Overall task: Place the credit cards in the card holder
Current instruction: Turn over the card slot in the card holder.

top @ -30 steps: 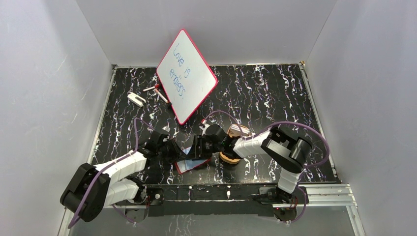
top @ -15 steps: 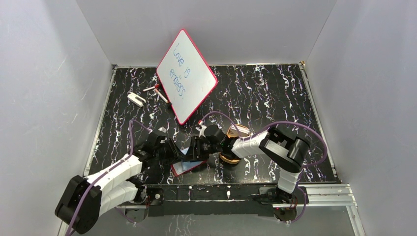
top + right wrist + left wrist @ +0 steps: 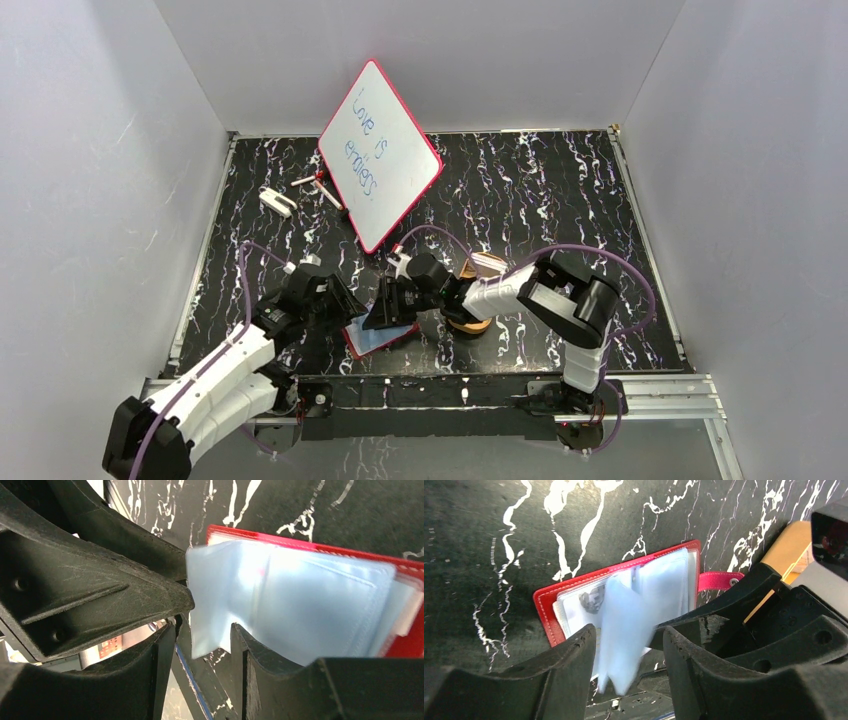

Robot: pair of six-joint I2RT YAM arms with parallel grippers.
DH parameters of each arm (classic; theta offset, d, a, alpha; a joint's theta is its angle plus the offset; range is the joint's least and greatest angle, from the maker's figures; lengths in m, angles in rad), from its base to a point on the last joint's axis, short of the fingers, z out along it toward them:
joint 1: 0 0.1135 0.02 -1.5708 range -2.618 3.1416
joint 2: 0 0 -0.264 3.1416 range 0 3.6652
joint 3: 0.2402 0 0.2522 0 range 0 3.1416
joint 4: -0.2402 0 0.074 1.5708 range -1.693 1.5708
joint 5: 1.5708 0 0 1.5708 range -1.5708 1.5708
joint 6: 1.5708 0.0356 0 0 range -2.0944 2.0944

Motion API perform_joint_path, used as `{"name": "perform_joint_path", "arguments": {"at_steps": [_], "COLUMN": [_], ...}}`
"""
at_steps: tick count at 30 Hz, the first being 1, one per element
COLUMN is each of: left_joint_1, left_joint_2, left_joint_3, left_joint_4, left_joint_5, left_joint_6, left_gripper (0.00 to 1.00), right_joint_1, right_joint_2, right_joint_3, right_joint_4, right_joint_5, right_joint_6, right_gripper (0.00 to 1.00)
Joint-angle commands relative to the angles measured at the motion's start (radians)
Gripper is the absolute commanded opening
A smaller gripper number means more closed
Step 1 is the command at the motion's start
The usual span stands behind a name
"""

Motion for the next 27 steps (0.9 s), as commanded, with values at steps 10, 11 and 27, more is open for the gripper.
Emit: {"name": "perform_joint_path", "arguments": {"at_steps": [10,11,27], "left_joint_1": [-0.003,-0.003,-0.003], "left_joint_2": [-0.05,-0.05,-0.012], "left_joint_3": [0.055,0.056,0.051], "left_joint_4": [-0.089,-0.078,0.031], "left_joint_5": [-0.115,-0.106,0.047], "left_joint_6": [-0.044,-0.044,-0.045], "left_gripper": [0.54,0.53,0.15], "right_joint_1": [0.039,0.039,0.03], "right_joint_2": [0.01,-0.006,-0.131], "right_joint_3": [0.101,0.09,0.098], "right_joint_4": [-0.012,-0.019,-0.307], "right_joint_5": [-0.011,-0.002,0.258], "right_joint_6": [-0.102,-0.112,-0.265], "right_gripper": [0.52,0.52,0.42]}}
